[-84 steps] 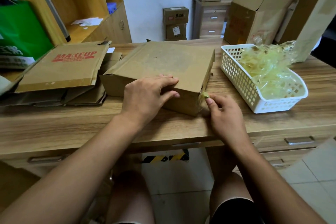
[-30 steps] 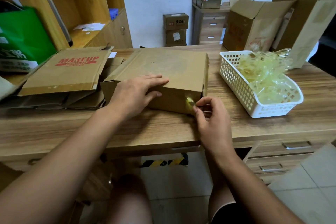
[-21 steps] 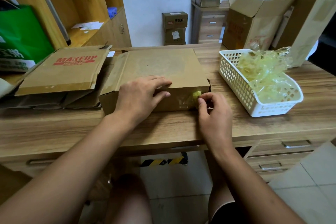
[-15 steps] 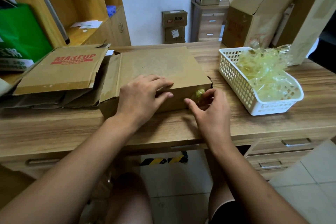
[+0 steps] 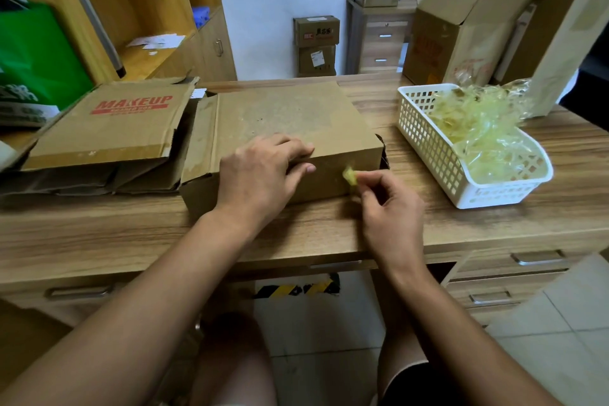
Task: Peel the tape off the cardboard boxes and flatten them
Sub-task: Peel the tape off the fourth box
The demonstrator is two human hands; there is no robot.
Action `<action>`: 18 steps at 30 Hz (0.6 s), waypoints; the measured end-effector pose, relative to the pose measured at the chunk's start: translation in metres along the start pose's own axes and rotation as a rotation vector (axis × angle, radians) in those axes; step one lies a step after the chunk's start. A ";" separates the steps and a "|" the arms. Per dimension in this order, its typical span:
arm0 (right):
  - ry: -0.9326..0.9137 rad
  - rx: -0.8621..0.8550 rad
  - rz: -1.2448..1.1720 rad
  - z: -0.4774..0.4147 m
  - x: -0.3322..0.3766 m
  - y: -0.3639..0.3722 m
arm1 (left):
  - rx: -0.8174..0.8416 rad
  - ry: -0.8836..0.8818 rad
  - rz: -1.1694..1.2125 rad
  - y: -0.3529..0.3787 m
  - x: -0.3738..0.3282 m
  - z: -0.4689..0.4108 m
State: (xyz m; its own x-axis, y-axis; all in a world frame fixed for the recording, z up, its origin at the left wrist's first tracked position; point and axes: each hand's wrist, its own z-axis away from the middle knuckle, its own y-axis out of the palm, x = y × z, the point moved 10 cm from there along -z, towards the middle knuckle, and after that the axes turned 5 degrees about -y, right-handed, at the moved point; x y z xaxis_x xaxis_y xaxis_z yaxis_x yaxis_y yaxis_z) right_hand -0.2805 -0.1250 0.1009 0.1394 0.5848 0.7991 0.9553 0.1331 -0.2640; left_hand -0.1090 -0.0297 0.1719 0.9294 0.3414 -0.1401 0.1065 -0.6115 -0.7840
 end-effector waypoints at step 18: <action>-0.089 0.366 -0.430 0.038 0.079 0.053 | 0.056 -0.006 0.002 0.003 0.000 -0.004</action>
State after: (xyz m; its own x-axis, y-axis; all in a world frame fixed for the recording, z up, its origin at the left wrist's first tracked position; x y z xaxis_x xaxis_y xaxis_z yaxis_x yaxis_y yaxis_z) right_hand -0.2287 -0.0411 0.1298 -0.2796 0.4801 0.8315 0.7663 0.6333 -0.1081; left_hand -0.1071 -0.0343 0.1716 0.9274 0.3448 -0.1449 0.0850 -0.5715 -0.8162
